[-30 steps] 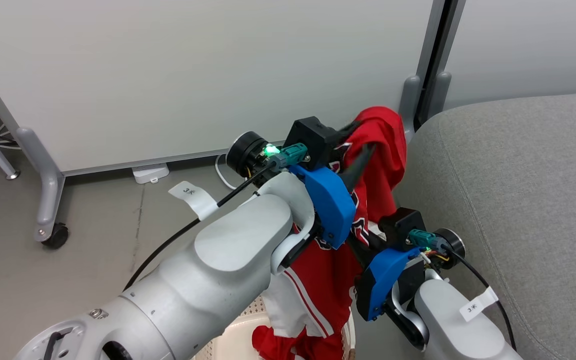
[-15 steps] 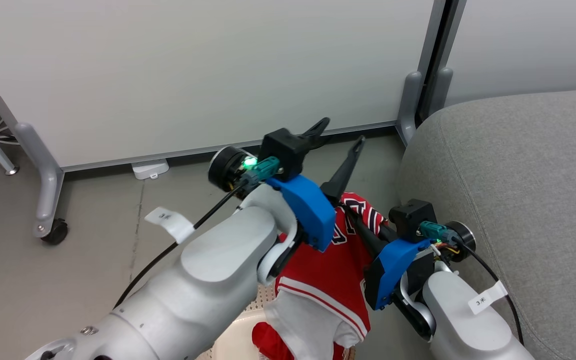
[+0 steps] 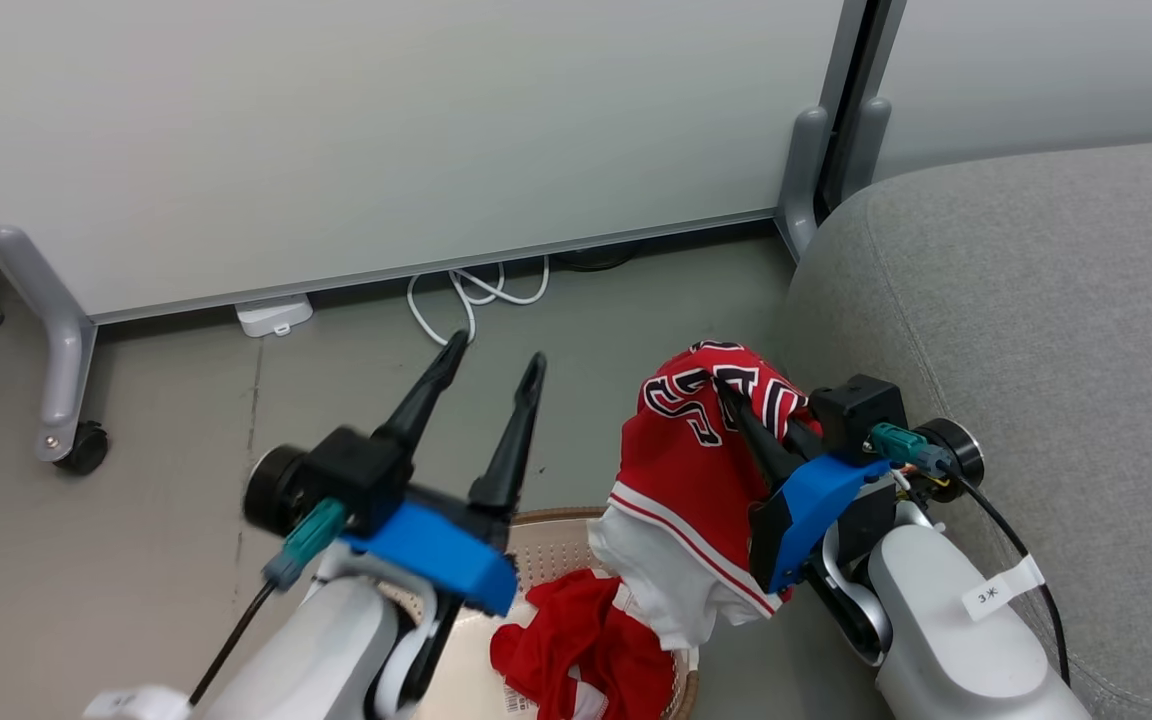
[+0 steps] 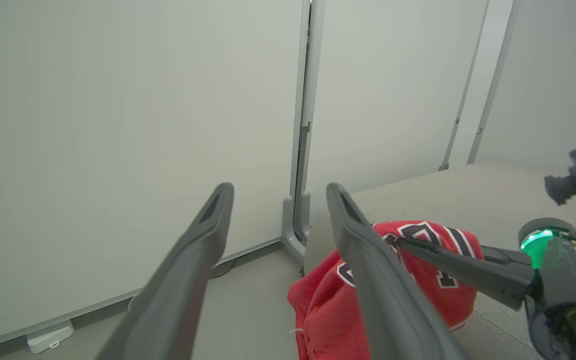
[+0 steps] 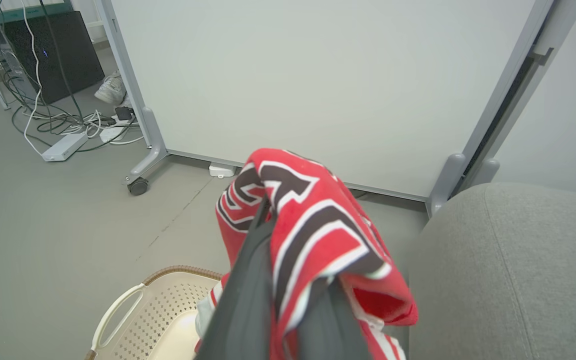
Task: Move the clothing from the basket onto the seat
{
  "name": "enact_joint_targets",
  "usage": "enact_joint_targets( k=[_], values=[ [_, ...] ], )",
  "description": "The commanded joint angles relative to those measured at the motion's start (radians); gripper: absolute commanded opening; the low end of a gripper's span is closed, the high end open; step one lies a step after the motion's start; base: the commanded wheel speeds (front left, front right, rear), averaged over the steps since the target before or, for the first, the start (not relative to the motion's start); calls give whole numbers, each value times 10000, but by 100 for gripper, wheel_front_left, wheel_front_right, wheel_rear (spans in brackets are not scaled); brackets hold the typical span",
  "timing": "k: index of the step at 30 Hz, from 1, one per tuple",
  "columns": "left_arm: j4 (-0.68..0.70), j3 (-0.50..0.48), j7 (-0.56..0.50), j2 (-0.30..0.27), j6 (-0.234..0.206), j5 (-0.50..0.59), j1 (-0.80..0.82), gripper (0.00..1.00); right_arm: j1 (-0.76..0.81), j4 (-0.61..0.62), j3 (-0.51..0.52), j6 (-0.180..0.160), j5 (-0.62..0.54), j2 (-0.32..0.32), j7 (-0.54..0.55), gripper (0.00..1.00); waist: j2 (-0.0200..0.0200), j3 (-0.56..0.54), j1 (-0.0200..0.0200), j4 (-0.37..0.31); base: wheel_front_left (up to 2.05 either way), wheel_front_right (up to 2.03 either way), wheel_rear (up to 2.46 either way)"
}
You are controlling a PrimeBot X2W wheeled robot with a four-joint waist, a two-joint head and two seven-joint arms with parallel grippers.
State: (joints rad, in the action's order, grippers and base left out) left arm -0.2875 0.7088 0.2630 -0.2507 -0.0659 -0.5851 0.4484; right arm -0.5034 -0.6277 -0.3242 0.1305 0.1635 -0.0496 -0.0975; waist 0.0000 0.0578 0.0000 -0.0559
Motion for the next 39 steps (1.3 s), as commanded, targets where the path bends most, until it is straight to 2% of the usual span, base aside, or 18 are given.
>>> enact_joint_targets(
  k=[1, 7, 11, 17, 21, 29, 39],
  values=[
    [239, -378, 26, -94, 102, 294, -366, 100, 123, 151, 33, 5, -94, -19, 41, 0, 0, 34, 0, -36, 0, 0, 0],
    [1142, -2043, 25, -41, 488, 1677, -2154, 100, 329, 592, 3, 5, -278, -19, 219, 0, 0, 54, 0, -186, 0, 0, 0],
    [1318, -3005, 25, 225, 658, 2149, -3026, 100, 492, 848, 37, 5, -328, -19, 333, 0, 0, 7, 0, -288, 0, 0, 0],
    [1216, -3870, 26, 613, 1150, 2744, -3685, 100, 650, 1156, 123, 5, -320, -19, 440, 0, 0, -40, 0, -461, 0, 0, 0],
    [1098, -4108, 26, 836, 1472, 3053, -3816, 100, 714, 1332, 152, 6, -215, -19, 472, 0, 0, -40, 0, -790, 0, 0, 0],
    [847, -4218, 26, 1057, 1826, 3440, -3721, 100, 696, 1689, -42, 6, -25, -19, 475, 0, 0, 99, 0, -2136, 0, 0, 0],
    [767, -4155, 27, 947, 1959, 3618, -3422, 100, 749, 1929, -273, 6, 261, -18, 302, 0, 0, 425, 0, -4284, 0, 0, 0]
  ],
)
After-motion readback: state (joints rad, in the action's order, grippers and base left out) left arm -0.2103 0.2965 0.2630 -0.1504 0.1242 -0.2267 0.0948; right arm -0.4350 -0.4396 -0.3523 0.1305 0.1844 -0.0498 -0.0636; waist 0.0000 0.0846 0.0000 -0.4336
